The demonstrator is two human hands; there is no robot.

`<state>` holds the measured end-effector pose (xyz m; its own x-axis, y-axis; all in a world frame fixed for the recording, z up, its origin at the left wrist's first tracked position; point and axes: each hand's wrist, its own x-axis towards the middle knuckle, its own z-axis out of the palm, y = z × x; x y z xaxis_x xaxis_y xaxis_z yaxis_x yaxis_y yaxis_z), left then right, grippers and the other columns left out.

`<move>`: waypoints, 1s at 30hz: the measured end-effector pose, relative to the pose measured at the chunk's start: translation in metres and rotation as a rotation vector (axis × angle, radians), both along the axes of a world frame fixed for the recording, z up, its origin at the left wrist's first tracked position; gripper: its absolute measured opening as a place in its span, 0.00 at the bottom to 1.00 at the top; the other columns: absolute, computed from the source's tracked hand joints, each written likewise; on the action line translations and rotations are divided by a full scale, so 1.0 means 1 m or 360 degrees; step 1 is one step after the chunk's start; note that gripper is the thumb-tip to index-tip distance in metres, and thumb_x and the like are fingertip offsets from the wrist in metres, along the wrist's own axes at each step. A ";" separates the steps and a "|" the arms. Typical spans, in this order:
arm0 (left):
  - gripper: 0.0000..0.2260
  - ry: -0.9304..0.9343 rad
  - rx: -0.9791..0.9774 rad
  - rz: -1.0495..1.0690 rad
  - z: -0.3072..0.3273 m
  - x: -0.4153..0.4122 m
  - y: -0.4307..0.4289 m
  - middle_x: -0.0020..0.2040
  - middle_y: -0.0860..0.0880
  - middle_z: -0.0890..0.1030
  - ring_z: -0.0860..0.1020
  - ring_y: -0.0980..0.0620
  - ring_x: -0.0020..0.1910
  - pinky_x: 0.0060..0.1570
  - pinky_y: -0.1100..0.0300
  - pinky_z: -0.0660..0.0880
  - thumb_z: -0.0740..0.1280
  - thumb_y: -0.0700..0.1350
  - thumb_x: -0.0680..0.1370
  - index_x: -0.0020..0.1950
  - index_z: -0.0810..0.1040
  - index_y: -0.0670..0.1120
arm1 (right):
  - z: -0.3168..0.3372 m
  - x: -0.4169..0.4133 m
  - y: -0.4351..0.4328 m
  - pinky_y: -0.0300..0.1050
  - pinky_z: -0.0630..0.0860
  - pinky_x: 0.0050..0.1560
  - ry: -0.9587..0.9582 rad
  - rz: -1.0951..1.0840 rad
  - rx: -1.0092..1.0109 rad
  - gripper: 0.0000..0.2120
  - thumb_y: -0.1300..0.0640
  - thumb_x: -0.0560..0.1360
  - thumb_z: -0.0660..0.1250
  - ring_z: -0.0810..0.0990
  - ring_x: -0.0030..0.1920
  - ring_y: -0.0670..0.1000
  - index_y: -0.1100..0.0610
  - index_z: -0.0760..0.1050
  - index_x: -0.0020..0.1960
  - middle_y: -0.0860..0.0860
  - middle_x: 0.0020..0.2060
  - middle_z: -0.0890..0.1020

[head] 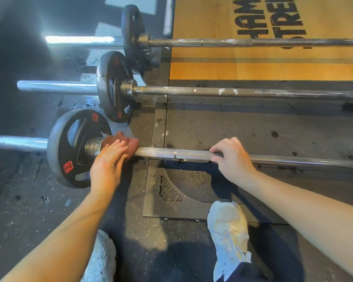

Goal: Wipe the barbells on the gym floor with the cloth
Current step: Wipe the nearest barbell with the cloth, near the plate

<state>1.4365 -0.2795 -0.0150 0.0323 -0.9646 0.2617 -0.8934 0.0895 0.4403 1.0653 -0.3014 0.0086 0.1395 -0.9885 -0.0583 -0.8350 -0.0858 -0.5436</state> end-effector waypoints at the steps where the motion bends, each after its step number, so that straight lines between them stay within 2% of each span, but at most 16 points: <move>1: 0.13 0.0037 -0.0001 0.0035 -0.001 -0.001 0.001 0.66 0.45 0.81 0.78 0.47 0.67 0.72 0.46 0.70 0.72 0.37 0.77 0.62 0.83 0.43 | 0.000 0.001 0.000 0.47 0.73 0.53 -0.0003 0.0007 -0.0006 0.08 0.60 0.78 0.72 0.71 0.53 0.50 0.56 0.85 0.57 0.49 0.49 0.82; 4: 0.13 0.0120 -0.0035 0.0150 0.000 -0.031 0.007 0.67 0.47 0.80 0.76 0.49 0.69 0.76 0.50 0.66 0.72 0.36 0.78 0.62 0.83 0.43 | -0.001 -0.002 -0.001 0.45 0.71 0.52 0.0011 0.0007 -0.0003 0.07 0.60 0.78 0.72 0.70 0.53 0.48 0.57 0.84 0.56 0.48 0.49 0.82; 6: 0.13 0.0148 -0.0035 0.0075 0.000 -0.070 0.011 0.67 0.47 0.80 0.74 0.50 0.70 0.76 0.50 0.65 0.73 0.37 0.77 0.61 0.83 0.43 | 0.001 -0.004 0.000 0.46 0.73 0.51 0.0000 0.0000 0.0005 0.07 0.60 0.78 0.72 0.70 0.52 0.48 0.57 0.84 0.55 0.48 0.49 0.82; 11: 0.15 0.0289 0.0039 0.0051 -0.011 -0.139 0.013 0.65 0.45 0.81 0.77 0.42 0.69 0.73 0.40 0.68 0.73 0.30 0.74 0.58 0.85 0.42 | 0.000 -0.006 0.001 0.45 0.71 0.51 -0.0031 0.0009 -0.0005 0.07 0.60 0.78 0.72 0.71 0.52 0.48 0.57 0.84 0.55 0.48 0.48 0.81; 14: 0.13 0.0140 0.0073 -0.0246 -0.007 -0.159 0.007 0.65 0.46 0.82 0.77 0.43 0.68 0.72 0.39 0.69 0.75 0.34 0.74 0.58 0.86 0.44 | 0.003 -0.005 -0.001 0.49 0.75 0.53 -0.0005 0.0023 -0.0006 0.07 0.60 0.77 0.73 0.71 0.53 0.49 0.57 0.84 0.55 0.49 0.48 0.81; 17: 0.14 0.0146 0.0193 -0.0399 -0.002 -0.177 0.001 0.65 0.48 0.82 0.77 0.45 0.69 0.69 0.40 0.72 0.75 0.37 0.76 0.60 0.85 0.47 | 0.008 -0.004 0.001 0.48 0.75 0.54 0.0009 -0.0026 0.0035 0.08 0.58 0.78 0.73 0.72 0.54 0.49 0.56 0.84 0.56 0.49 0.50 0.81; 20: 0.15 0.0050 0.0092 -0.0592 -0.001 -0.150 -0.010 0.64 0.50 0.83 0.80 0.50 0.66 0.69 0.43 0.73 0.77 0.37 0.74 0.58 0.86 0.49 | 0.009 -0.006 0.000 0.51 0.77 0.54 -0.0022 -0.0039 0.0069 0.08 0.56 0.77 0.74 0.73 0.53 0.49 0.55 0.84 0.56 0.48 0.50 0.81; 22: 0.15 0.0023 0.0047 -0.0594 0.006 -0.124 -0.009 0.64 0.50 0.83 0.79 0.52 0.66 0.71 0.46 0.71 0.76 0.37 0.74 0.58 0.85 0.49 | 0.009 -0.007 -0.001 0.53 0.77 0.54 -0.0037 -0.0036 0.0087 0.08 0.56 0.77 0.74 0.72 0.53 0.50 0.55 0.84 0.55 0.48 0.49 0.81; 25: 0.16 0.0003 0.0079 -0.0357 0.011 -0.076 -0.003 0.66 0.51 0.80 0.75 0.54 0.68 0.75 0.49 0.66 0.74 0.37 0.74 0.61 0.84 0.48 | 0.009 -0.004 -0.002 0.54 0.75 0.56 -0.0036 -0.0049 0.0121 0.07 0.56 0.78 0.73 0.72 0.54 0.51 0.54 0.84 0.55 0.49 0.50 0.80; 28: 0.15 0.0040 0.0124 -0.0112 0.009 -0.016 -0.003 0.66 0.49 0.80 0.78 0.48 0.68 0.74 0.45 0.68 0.75 0.36 0.75 0.60 0.84 0.46 | 0.008 -0.002 -0.005 0.55 0.75 0.57 -0.0029 -0.0053 0.0149 0.06 0.56 0.78 0.73 0.71 0.55 0.51 0.55 0.84 0.54 0.49 0.50 0.80; 30: 0.14 0.0103 0.0147 -0.0001 0.010 -0.003 -0.005 0.65 0.50 0.80 0.78 0.46 0.68 0.74 0.44 0.69 0.75 0.37 0.75 0.59 0.84 0.46 | 0.008 -0.003 -0.006 0.55 0.75 0.56 -0.0019 -0.0041 0.0159 0.06 0.56 0.78 0.73 0.71 0.54 0.51 0.55 0.83 0.54 0.49 0.49 0.80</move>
